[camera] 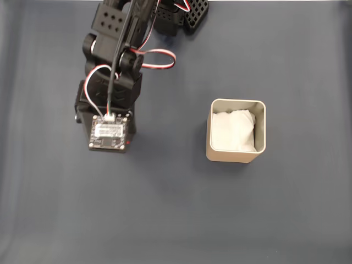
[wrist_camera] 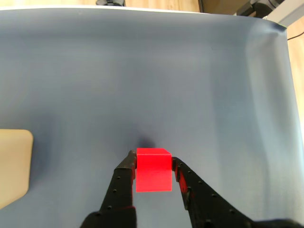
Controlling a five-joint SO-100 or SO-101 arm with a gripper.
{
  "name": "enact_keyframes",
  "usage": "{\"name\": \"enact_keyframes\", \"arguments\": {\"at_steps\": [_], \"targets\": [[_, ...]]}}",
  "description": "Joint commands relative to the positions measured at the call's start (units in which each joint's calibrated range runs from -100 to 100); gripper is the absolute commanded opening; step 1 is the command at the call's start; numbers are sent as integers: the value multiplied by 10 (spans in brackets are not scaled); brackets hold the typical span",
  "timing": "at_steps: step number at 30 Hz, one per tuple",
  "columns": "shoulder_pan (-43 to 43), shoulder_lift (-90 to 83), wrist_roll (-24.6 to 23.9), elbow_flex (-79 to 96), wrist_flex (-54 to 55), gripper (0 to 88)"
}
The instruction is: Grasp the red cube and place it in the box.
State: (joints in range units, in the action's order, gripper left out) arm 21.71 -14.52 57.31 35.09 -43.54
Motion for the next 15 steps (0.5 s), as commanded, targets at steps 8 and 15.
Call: {"name": "enact_keyframes", "arguments": {"at_steps": [8, 15], "targets": [[-46, -143, 1, -36, -153, 2], [-98, -221, -5, -67, -240, 2]]}}
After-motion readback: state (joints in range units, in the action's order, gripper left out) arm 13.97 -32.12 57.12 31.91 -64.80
